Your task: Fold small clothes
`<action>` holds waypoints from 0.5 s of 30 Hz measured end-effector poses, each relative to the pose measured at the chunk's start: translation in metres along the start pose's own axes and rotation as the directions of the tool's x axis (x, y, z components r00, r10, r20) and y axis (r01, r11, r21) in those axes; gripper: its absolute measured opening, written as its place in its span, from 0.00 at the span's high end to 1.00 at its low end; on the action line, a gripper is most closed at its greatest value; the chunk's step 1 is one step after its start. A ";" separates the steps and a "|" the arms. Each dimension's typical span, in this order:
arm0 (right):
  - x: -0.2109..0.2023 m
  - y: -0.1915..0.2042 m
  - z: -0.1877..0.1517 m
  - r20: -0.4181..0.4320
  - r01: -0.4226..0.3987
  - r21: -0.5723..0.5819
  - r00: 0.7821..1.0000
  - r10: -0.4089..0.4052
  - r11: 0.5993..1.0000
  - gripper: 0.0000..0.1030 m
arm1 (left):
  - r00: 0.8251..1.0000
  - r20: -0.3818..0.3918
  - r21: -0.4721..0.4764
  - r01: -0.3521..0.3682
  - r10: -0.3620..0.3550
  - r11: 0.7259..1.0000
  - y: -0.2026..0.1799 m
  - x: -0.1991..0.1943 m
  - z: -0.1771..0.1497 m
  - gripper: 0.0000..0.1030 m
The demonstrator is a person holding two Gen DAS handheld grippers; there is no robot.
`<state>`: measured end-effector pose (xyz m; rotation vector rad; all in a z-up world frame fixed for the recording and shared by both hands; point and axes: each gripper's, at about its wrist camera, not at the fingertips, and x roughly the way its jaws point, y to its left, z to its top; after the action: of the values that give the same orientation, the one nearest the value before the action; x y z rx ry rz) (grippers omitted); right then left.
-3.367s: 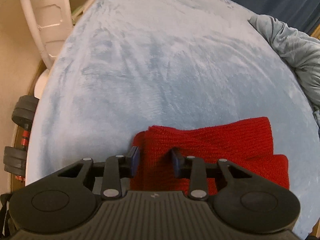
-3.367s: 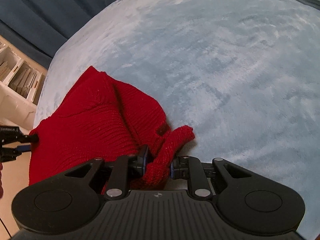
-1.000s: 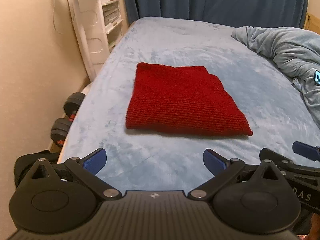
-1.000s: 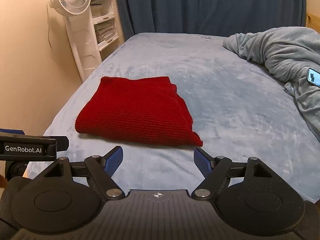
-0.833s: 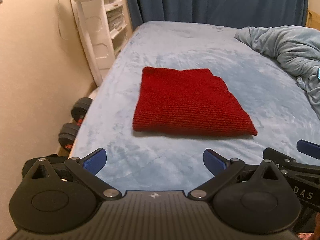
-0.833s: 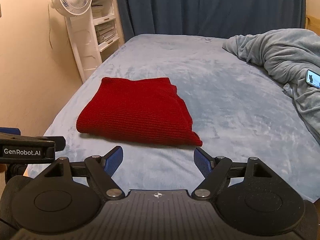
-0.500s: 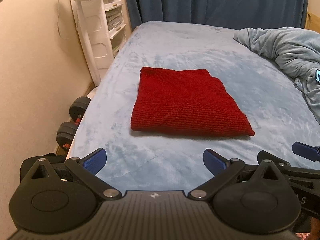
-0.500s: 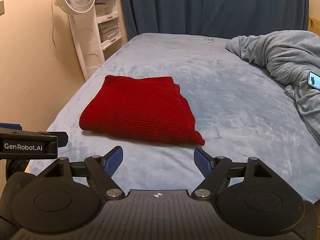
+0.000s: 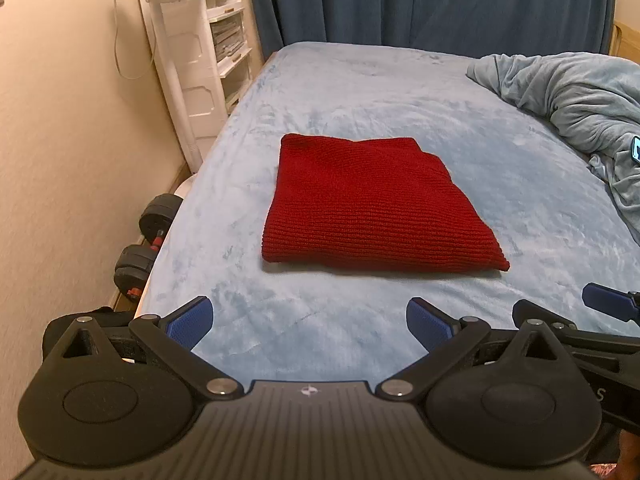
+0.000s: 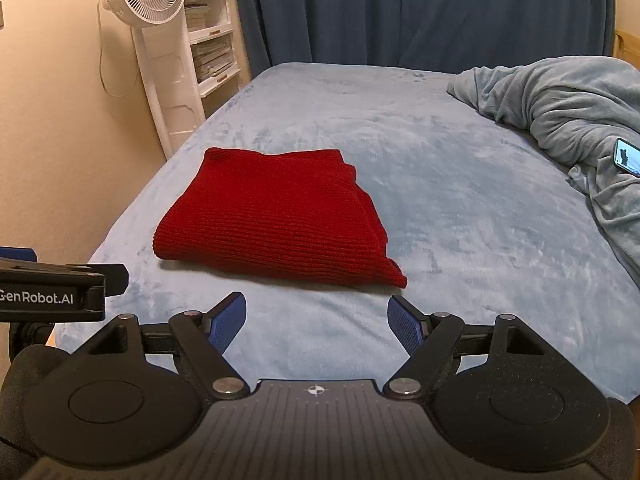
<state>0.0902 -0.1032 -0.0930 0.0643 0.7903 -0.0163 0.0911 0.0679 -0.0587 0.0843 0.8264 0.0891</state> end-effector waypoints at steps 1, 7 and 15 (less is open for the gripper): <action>0.000 0.000 0.000 -0.001 0.000 0.000 1.000 0.000 1.000 0.23 | 1.000 0.000 0.000 0.001 -0.001 1.000 0.000 0.000 0.000 0.00; 0.001 0.000 -0.002 -0.001 -0.004 -0.003 1.000 0.004 1.000 0.23 | 1.000 0.001 -0.001 0.000 0.000 1.000 0.000 0.000 0.000 0.00; 0.000 0.001 -0.002 -0.002 -0.005 -0.003 1.000 0.005 1.000 0.23 | 1.000 -0.003 0.001 -0.005 0.005 1.000 0.002 -0.001 0.000 0.00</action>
<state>0.0886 -0.1019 -0.0947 0.0631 0.7920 -0.0104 0.0905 0.0695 -0.0578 0.0875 0.8298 0.0931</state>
